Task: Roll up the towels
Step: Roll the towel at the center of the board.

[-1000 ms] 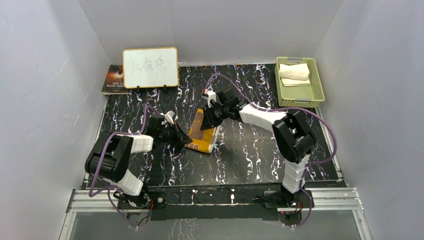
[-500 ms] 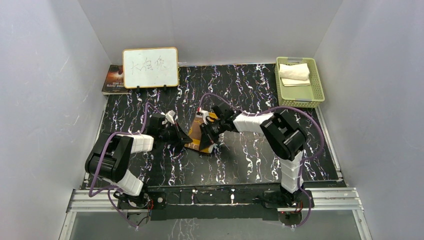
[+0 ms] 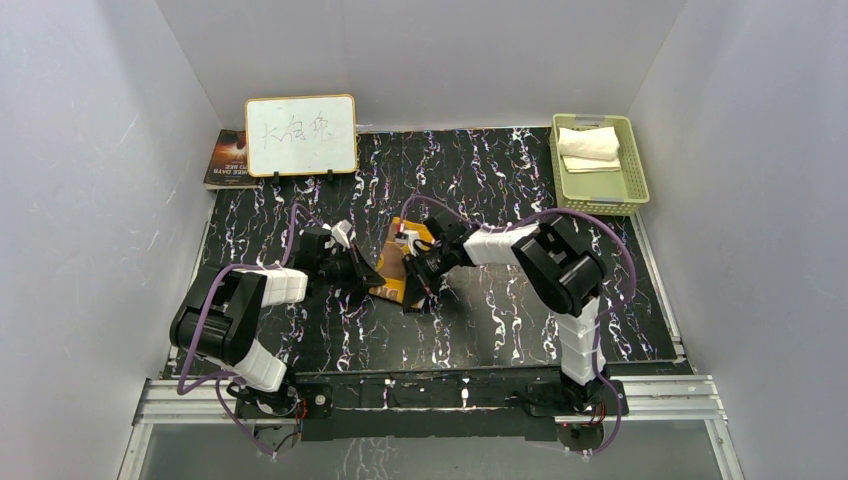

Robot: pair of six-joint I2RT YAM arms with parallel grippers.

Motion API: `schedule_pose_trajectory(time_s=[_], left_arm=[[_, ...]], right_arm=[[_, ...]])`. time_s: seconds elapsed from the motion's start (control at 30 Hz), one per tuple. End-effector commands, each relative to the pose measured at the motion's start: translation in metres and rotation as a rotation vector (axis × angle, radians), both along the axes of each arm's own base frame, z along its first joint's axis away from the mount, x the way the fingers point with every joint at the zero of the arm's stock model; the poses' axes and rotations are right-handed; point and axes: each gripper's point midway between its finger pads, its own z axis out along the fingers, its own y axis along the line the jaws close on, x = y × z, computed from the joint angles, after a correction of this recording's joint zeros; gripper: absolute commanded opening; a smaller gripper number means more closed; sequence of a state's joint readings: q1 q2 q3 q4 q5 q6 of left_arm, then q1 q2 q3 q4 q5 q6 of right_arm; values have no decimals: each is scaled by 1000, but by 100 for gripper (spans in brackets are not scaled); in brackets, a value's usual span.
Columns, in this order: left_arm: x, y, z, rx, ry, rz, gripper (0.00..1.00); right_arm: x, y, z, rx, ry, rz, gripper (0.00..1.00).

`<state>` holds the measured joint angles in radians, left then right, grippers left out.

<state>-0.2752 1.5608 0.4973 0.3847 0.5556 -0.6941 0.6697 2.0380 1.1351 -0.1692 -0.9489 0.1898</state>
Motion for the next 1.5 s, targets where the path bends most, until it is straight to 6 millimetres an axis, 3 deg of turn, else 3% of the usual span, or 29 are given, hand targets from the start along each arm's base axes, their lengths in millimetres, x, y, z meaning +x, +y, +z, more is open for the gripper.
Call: schedule_pose_trajectory(time_s=[0.0,0.03,0.13,0.2,0.23,0.27,0.3,0.33,0.4,0.47,0.53,0.63,0.83,0.97,1.13,1.3,1.47], left_arm=[[-15,24,-31,155,71,31,0],[-15,24,-30,155,70,29,0],[-14,23,-29,155,66,22,0],[-13,22,-27,151,66,19,0],[-12,21,-26,149,62,17,0],[-12,22,-25,148,63,17,0],[-11,21,-23,147,58,18,0],[-10,21,-22,146,54,17,0],[-9,21,-20,147,47,16,0],[-9,21,-19,151,49,12,0],[-10,22,-17,149,45,15,0],[-10,21,-16,143,44,20,0],[-12,19,-17,129,52,20,0],[-12,17,-17,116,56,14,0],[-14,17,-18,114,65,7,0],[-15,15,-19,110,72,-7,0],[-15,14,-20,104,78,-15,0]], right_arm=[[34,16,57,-50,-370,-27,0],[39,15,65,-90,-467,-42,2],[33,31,117,-124,-851,-71,25],[32,32,147,-124,-1074,-162,45],[32,27,153,-101,-1138,-197,76],[30,23,157,-55,-1161,-240,95],[33,16,155,-34,-1150,-330,98],[38,6,144,-50,-1109,-425,98],[20,9,105,-92,-1038,-264,98],[5,17,86,-174,-979,-159,83],[-1,19,88,-237,-1097,-140,74],[-12,14,100,-258,-1372,-132,76],[-5,0,101,-378,-1553,-141,73],[-3,2,84,-412,-1601,-85,69],[-7,17,65,-391,-1612,13,59],[-17,31,53,-326,-1582,89,56],[-14,31,39,-357,-1569,119,51]])
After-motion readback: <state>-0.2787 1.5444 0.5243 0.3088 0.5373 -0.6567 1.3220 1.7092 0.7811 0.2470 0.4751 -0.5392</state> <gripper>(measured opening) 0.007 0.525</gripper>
